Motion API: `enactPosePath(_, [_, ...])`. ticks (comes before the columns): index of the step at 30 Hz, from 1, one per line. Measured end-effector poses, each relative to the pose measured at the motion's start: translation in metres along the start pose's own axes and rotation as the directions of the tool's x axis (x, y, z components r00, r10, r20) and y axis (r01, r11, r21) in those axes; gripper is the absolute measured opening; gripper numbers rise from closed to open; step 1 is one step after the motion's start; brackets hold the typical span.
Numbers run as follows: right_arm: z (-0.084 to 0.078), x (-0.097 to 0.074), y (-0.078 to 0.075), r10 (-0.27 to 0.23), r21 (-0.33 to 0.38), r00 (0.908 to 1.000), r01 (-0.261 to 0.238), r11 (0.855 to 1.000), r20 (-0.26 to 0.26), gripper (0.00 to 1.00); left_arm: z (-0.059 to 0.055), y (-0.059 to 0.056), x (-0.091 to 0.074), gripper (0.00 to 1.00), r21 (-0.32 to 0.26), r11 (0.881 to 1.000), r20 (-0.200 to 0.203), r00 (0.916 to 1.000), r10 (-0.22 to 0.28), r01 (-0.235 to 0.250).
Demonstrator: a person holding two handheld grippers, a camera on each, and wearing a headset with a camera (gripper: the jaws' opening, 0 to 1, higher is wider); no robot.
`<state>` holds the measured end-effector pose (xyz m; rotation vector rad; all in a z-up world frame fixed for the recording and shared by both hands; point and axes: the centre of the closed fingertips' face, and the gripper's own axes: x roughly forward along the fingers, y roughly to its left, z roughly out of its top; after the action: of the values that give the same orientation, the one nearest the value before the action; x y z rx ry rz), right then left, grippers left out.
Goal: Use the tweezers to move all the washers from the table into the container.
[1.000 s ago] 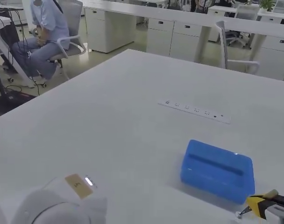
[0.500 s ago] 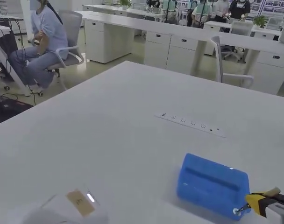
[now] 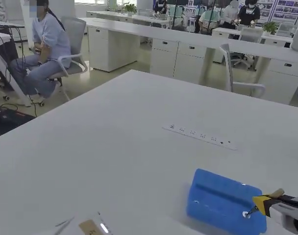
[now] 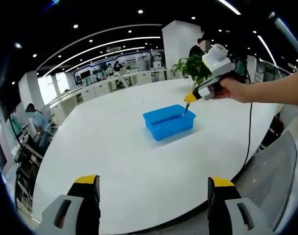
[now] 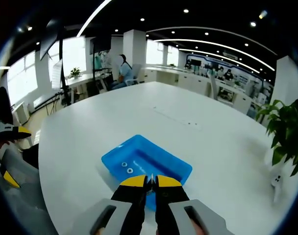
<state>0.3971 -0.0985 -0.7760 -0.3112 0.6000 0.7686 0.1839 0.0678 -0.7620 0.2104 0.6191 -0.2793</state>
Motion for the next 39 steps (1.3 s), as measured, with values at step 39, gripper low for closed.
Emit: enactPosePath(39, [0.015,-0.01,0.004,0.037,-0.067,0.9979,-0.034,0.997,0.053,0.02,-0.004,0.001,0.002,0.9,-0.023,1.0,-0.017,0.9999,0.0,0.0])
